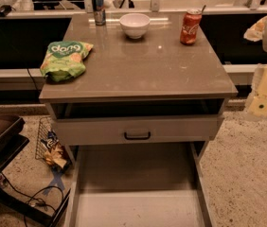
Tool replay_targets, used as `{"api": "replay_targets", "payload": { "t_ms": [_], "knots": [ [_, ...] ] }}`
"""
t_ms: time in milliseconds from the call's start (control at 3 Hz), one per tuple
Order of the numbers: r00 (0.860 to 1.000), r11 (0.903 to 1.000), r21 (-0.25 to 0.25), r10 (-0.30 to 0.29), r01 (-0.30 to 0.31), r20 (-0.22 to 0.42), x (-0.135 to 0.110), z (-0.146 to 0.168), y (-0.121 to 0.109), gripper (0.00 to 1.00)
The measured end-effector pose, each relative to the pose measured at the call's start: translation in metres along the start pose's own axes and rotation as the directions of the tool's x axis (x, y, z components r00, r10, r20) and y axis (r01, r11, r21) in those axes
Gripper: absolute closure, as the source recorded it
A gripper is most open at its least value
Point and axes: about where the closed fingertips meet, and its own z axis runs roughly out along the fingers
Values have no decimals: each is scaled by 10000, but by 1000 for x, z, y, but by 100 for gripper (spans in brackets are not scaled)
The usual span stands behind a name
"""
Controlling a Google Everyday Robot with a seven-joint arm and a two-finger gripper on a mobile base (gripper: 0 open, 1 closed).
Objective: Move coke can near green rice chip bag
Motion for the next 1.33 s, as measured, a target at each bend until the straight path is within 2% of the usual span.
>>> {"api": "replay_targets", "payload": {
  "t_ms": [333,667,1000,1333],
  "knots": [
    [9914,9910,291,1300,-1304,159,22,10,-10,0],
    [9494,9479,971,2919,-3033,1161,45,34,-45,0],
    [8907,8854,1585,4015,-4370,2131,67,64,-83,0],
    [8350,8200,2250,4485,-5263,3188,72,82,-122,0]
  ]
}}
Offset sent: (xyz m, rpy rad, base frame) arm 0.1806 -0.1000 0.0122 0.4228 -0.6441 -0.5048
